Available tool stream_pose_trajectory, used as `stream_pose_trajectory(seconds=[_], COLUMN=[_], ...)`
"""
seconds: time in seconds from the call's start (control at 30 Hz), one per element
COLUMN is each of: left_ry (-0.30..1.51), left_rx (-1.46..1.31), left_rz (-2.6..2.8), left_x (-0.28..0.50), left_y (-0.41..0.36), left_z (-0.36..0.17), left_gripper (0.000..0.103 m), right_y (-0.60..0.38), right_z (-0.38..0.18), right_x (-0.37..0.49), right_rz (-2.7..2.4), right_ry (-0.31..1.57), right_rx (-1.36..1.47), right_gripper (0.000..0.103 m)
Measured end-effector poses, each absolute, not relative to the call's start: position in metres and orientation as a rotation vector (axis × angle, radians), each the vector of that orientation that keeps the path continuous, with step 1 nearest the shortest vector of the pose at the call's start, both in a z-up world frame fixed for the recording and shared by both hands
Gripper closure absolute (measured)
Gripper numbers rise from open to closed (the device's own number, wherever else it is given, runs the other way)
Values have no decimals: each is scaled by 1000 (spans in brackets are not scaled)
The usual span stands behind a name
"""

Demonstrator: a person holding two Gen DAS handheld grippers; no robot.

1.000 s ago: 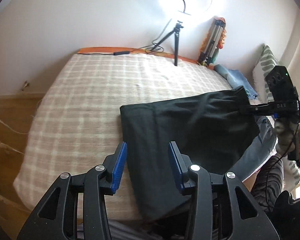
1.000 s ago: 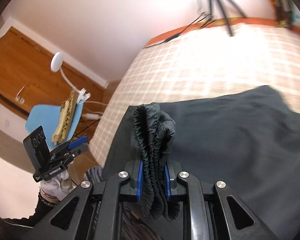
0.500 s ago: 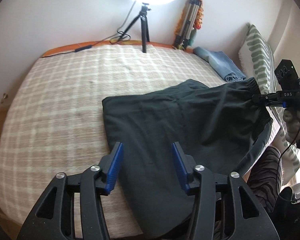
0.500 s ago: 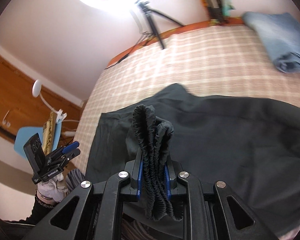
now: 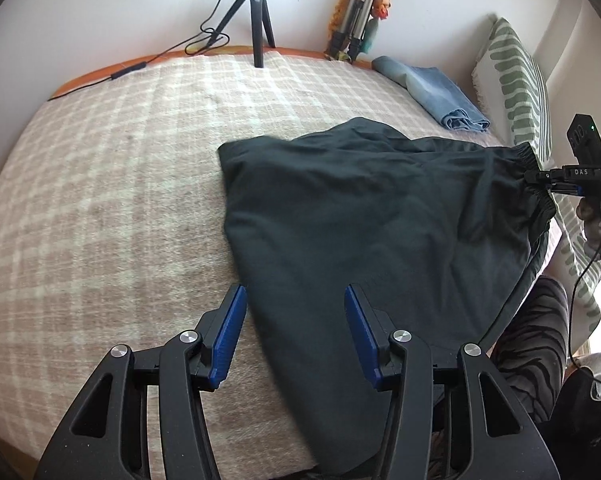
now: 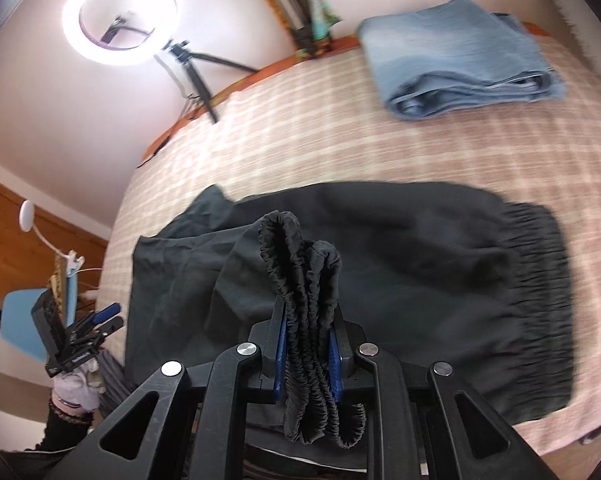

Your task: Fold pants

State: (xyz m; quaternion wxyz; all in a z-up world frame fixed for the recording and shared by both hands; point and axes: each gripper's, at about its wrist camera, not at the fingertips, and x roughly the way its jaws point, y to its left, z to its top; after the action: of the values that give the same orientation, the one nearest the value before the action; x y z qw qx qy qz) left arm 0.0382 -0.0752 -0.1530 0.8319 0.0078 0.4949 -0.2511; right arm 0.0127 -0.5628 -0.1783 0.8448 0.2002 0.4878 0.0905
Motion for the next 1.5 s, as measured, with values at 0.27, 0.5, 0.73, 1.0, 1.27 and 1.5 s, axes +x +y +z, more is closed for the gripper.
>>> stream_pose_trajectory(seconds=[0.27,0.5,0.73,1.0,1.27,1.5], left_ry=[1086,1132,1203,1208,1196,1178], left_rx=[-13,-13,-105,-140,-194,-252], left_rz=[-554,-570,-579,-592,-612,-615], left_x=[36,34,29,11,-4,-11], left_y=[-84,-95,-95,-92,-90,-88], left_z=[-158,-168,-182,-179,-181,-184], left_gripper=[49,47,47,47,49,59], right_y=[-619,-641,-640,-612,-533,-449], right_z=[-182,-200,-203,-161,-117,-112], right_x=[13,16,25,17,38,76], right_rz=[67,10,-22,-95,159,434], right_ry=[1027,1044,1067,965,864,843], right_rx=[413,393,310,150,112,130], right_gripper=[87,87,77,61,61,61])
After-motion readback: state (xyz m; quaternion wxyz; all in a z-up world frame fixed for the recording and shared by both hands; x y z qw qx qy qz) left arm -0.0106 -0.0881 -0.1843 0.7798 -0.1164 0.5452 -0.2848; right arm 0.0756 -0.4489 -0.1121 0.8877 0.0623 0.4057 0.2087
